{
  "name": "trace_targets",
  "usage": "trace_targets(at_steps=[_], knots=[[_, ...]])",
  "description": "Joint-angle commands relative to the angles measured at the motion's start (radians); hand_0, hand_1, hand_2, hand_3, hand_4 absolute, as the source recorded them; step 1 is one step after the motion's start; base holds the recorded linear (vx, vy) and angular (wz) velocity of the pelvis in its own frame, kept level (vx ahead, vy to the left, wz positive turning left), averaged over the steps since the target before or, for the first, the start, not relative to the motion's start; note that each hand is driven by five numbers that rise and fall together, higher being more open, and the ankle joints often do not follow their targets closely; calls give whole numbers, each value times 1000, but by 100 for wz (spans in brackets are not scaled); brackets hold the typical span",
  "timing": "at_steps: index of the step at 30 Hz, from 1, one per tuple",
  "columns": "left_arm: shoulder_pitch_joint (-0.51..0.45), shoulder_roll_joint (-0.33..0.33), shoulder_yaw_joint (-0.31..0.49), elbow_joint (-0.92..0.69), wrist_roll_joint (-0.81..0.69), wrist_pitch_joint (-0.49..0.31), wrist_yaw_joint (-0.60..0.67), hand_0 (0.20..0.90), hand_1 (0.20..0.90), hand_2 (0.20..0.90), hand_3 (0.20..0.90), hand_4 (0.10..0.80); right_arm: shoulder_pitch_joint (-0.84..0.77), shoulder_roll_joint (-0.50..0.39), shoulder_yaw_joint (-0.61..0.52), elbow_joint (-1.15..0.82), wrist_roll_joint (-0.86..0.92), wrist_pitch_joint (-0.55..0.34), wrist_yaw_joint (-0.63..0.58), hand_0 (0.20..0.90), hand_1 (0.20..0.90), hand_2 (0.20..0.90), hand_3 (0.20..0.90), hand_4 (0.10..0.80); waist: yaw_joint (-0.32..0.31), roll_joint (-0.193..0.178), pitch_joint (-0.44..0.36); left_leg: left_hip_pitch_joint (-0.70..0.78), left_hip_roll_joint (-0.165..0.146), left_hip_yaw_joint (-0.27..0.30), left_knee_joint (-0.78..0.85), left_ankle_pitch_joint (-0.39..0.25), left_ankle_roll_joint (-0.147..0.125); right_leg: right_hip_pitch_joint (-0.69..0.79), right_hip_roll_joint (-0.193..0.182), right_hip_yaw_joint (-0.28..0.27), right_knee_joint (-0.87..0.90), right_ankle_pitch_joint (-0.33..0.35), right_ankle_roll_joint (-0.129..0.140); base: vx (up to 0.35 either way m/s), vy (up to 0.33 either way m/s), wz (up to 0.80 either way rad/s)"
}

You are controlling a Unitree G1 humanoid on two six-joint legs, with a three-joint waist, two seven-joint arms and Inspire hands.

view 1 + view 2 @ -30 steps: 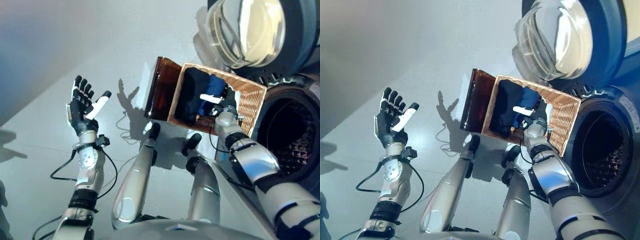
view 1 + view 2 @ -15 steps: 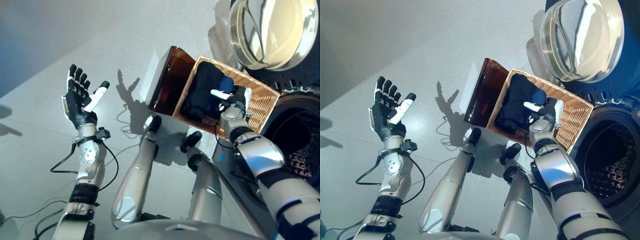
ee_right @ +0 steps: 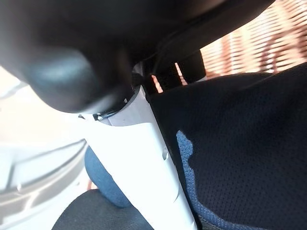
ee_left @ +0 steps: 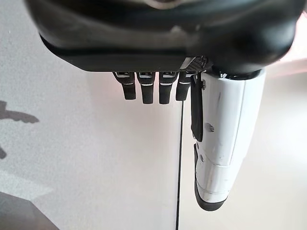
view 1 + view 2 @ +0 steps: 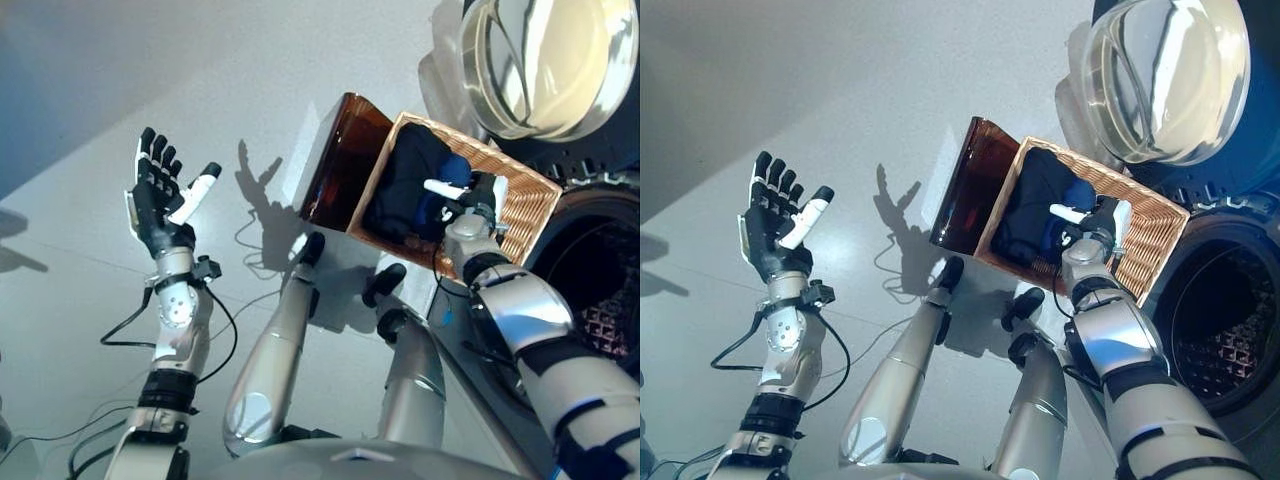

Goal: Pick up the clothes and place them into the washing machine

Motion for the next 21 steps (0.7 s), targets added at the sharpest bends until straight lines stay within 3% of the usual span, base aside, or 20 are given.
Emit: trace_targets(at_steps=[1,21], knots=[[81,32,32,-193,30,-67,-15,900,900,900,900,800,13,-80,18,7,10,-31,-12,900,900,900,900,800,6,59,-68,-31,-22,26,-79,1,-34,36,7,32,20,-87,37,0,0,0],[118,23,23,-223,33,-63,-37,900,900,900,900,800,126,-68,-35,25,23,-42,-16,900,900,900,900,800,-6,39,-87,-9,-24,24,-98,3,-28,64,11,33,-13,-72,43,-1,-1,-1]])
